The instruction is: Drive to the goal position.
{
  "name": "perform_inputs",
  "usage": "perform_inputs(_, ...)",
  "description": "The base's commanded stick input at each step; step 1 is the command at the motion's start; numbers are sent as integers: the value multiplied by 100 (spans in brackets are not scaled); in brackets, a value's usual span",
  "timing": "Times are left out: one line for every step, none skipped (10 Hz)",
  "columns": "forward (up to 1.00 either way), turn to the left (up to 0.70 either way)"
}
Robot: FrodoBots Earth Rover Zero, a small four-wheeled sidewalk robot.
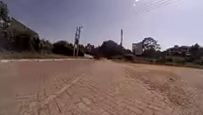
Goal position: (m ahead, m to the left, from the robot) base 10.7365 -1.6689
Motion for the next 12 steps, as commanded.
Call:
perform_inputs(30,0)
perform_inputs(30,0)
perform_inputs(30,0)
perform_inputs(30,0)
perform_inputs(30,0)
perform_inputs(30,0)
perform_inputs(30,0)
perform_inputs(30,0)
perform_inputs(30,0)
perform_inputs(30,0)
perform_inputs(30,0)
perform_inputs(30,0)
